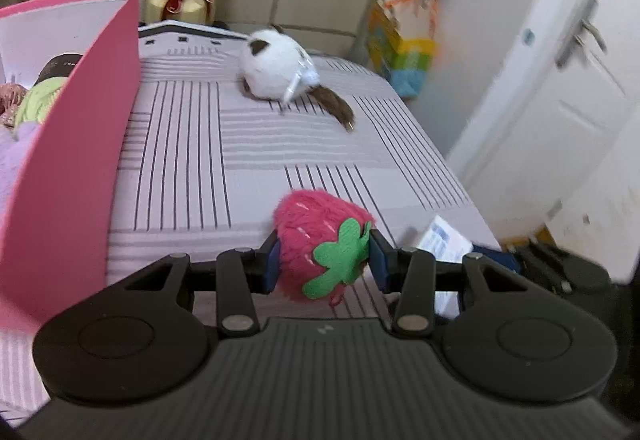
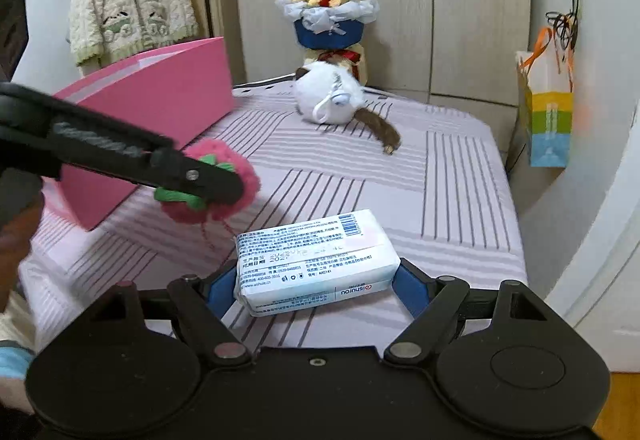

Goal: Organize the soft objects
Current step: 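Carry the strawberry plush with the left tool while the right tool carries the soap into the box, then open both tools to drop the strawberry plush and soap bar into the box, then move the left tool to the white panda plush and grasp it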

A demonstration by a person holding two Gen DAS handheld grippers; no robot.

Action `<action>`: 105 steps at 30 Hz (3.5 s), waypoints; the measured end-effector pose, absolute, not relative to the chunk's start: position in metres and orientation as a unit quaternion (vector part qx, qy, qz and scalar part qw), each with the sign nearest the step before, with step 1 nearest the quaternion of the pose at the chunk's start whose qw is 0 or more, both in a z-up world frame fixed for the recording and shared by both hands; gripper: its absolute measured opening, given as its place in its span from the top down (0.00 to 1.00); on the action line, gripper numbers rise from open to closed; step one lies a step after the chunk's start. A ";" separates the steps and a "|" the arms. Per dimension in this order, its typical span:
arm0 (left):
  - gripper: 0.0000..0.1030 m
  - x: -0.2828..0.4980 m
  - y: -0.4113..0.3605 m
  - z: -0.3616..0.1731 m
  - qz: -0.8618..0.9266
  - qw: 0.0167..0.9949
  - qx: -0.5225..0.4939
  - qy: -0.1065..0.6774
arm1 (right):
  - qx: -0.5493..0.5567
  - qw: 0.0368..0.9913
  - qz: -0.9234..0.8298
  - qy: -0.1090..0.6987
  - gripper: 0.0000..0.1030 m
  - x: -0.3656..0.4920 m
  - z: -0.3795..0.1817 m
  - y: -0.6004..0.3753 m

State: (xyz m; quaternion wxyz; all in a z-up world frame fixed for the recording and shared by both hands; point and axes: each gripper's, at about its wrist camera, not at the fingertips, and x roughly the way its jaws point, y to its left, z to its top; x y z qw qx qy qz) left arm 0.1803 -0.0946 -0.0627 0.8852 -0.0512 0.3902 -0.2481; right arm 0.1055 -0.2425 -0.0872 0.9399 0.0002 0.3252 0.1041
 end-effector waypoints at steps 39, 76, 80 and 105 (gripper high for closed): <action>0.58 0.185 0.117 0.065 -0.231 0.902 -0.072 0.357 | -0.087 0.913 0.311 0.247 0.18 0.179 0.055 -0.072; 0.27 0.276 0.121 0.018 -0.116 0.930 -0.020 0.349 | -0.211 0.874 0.331 0.285 0.14 0.261 0.022 -0.027; 0.26 0.249 0.124 0.036 -0.138 0.931 -0.030 0.338 | -0.152 0.898 0.308 0.273 0.13 0.241 0.045 -0.055; 0.17 0.150 0.033 0.088 -0.262 0.914 0.019 0.308 | -0.006 0.933 0.194 0.302 0.09 0.157 0.051 -0.207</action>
